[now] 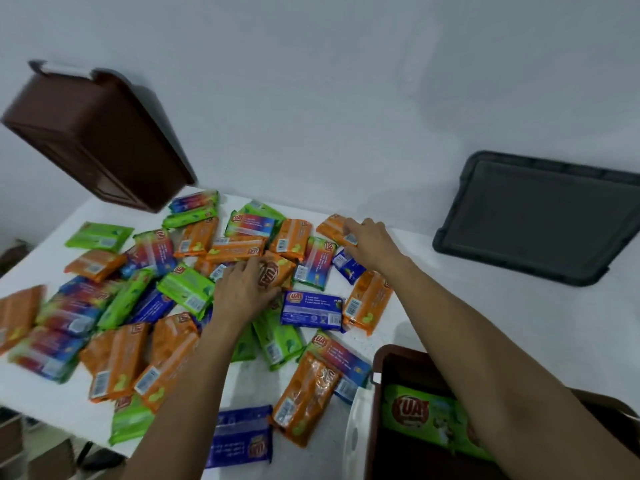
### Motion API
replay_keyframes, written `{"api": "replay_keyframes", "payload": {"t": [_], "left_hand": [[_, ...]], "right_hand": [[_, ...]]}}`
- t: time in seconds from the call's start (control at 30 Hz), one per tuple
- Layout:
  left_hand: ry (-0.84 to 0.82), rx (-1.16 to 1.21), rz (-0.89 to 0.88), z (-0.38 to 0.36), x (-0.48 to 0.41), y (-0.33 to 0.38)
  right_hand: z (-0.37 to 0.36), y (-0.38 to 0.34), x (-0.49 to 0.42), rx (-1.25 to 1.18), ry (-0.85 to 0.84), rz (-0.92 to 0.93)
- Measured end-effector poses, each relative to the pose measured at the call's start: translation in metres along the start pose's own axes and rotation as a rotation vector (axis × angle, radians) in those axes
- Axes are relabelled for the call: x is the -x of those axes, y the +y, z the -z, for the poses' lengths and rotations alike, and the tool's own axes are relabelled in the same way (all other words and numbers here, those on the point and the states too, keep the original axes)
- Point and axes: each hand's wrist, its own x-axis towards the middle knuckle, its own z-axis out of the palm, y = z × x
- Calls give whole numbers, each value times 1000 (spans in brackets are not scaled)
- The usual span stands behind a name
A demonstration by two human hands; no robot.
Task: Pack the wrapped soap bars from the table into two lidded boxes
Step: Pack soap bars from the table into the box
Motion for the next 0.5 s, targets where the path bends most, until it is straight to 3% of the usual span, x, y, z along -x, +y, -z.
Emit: {"api": "replay_keyframes", "payload": {"t": [0.17, 0.27, 0.4, 0.5], "left_hand": [[37, 84, -12, 6, 12, 12], [121, 189, -72, 17, 24, 27], [168, 551, -135, 37, 41, 48], [186, 791, -144, 48, 57, 71]], "right_hand": [[13, 10, 9, -73, 114, 76], [40, 21, 31, -245, 184, 35], [76, 37, 83, -506, 242, -16], [101, 47, 130, -565, 291, -27]]}}
